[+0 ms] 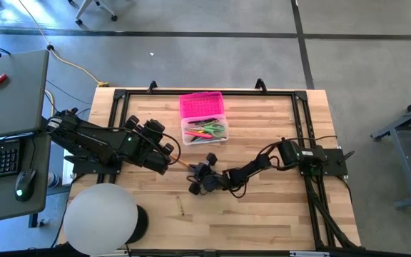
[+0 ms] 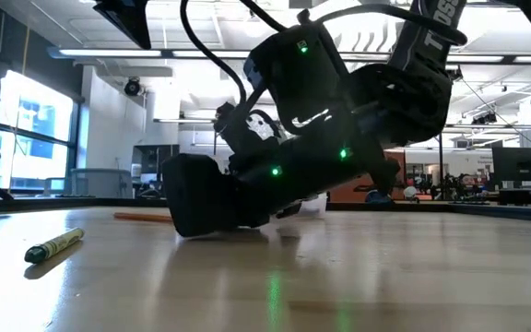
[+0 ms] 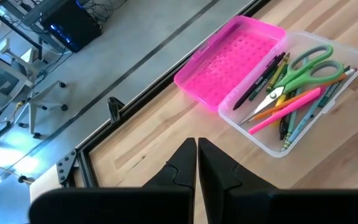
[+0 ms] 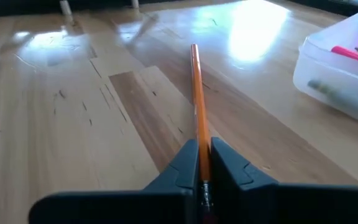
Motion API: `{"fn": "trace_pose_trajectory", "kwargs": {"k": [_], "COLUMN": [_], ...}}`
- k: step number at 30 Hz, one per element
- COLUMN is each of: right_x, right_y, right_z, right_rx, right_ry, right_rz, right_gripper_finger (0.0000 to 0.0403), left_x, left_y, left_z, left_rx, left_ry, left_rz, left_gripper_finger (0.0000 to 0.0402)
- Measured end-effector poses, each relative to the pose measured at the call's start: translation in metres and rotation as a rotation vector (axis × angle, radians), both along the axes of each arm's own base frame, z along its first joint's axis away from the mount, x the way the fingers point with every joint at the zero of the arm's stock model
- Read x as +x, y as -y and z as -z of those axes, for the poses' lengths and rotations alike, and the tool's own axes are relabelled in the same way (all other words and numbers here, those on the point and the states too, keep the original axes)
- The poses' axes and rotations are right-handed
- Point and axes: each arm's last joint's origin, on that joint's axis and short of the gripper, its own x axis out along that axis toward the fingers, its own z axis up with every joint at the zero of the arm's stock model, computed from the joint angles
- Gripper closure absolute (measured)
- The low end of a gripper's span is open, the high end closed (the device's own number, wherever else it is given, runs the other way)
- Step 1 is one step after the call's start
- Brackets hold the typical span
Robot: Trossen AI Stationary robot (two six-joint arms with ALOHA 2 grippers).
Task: Pick & place school supplies into a supply box
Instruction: Put the orange pencil into the pink supply box
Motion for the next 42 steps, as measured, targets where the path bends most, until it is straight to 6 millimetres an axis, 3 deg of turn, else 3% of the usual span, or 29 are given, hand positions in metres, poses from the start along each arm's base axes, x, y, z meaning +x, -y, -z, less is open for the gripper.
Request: {"fn": "trace_pose_trajectory", "kwargs": {"k": [6, 11, 16, 20, 24, 27, 32, 37, 42], "right_x": [0.000, -0.006, -0.029, -0.059, -0.094, -0.116, -0.135, -0.136, -0.129], "right_y": [-0.008, -0.009, -0.013, -0.007, 0.016, 0.045, 0.099, 0.138, 0.161], "right_z": [-0.036, -0.052, -0.060, -0.082, -0.108, -0.132, -0.155, -0.152, -0.133], "right_rx": [-0.079, -0.141, -0.190, -0.210, -0.299, -0.321, -0.103, -0.203, -0.140], "right_ry": [0.015, -0.049, -0.042, -0.015, -0.056, -0.094, -0.123, -0.191, -0.190], "right_rz": [-0.020, 0.002, 0.070, 0.102, 0.106, 0.007, -0.252, -0.147, -0.184], "right_gripper_finger": [0.0398, 0.0392, 0.0398, 0.0393, 0.0398, 0.0398, 0.0398, 0.0397, 0.0397], "left_x": [0.000, 0.000, 0.000, 0.000, 0.000, 0.002, 0.006, 0.009, 0.012], "left_y": [0.000, 0.000, 0.001, 0.001, 0.001, 0.001, 0.002, 0.004, 0.004], "left_z": [0.000, 0.001, 0.001, 0.001, 0.001, 0.001, 0.001, 0.000, 0.000], "left_rx": [-0.005, -0.021, -0.033, -0.032, -0.034, -0.039, -0.049, -0.044, -0.030], "left_ry": [-0.008, -0.013, -0.019, -0.018, -0.012, 0.004, 0.056, 0.071, 0.064], "left_rz": [0.004, 0.003, 0.003, 0.003, 0.003, 0.003, 0.004, 0.028, 0.055], "left_gripper_finger": [0.0353, 0.0353, 0.0353, 0.0353, 0.0353, 0.0353, 0.0353, 0.0353, 0.0353]}}
